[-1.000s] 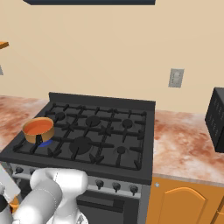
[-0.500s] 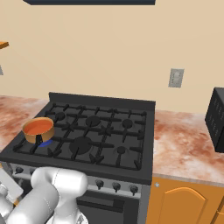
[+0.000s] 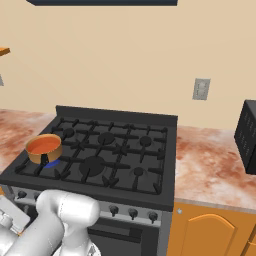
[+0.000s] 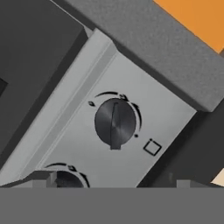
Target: Wait until the marinara sauce is simmered to a deep red color and then turn off the stove.
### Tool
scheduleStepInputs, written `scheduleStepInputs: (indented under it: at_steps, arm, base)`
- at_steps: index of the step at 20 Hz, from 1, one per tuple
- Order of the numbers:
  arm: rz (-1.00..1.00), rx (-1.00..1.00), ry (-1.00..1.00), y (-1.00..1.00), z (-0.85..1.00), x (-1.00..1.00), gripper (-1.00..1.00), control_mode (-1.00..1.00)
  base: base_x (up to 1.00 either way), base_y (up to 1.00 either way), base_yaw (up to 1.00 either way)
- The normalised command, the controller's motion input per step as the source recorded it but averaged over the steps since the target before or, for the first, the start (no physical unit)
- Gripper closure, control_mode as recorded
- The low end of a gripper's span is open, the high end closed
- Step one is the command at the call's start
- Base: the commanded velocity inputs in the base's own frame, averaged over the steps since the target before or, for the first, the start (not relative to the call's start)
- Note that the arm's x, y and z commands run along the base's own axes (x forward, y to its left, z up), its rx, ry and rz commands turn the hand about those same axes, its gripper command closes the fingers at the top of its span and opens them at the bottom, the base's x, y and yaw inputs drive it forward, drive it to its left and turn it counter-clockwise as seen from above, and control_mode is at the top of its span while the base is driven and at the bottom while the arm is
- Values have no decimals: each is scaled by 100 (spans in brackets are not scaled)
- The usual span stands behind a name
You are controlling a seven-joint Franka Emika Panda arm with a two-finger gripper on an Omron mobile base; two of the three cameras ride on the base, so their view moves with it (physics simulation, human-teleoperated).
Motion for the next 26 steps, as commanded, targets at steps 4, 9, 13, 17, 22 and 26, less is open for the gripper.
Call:
scheduleStepInputs:
  at_steps: [4,9,13,17,22,26]
  arm:
    - [0,-1,-4,16,-4,22,-100,-100]
    - [0,0,0,43,0,27,-100,-100]
    - [0,0,0,43,-11,21,-100,-100]
    - [2,-2,0,11,-49,2,-100,-100]
    - [3,-1,-2,4,-35,0,-100,-100]
    - [0,0,1,4,-3,0,-100,-100]
  base:
    - [0,0,0]
    - [0,0,0]
    - [0,0,0]
    - [0,0,0]
    - [0,0,0]
    - [0,0,0]
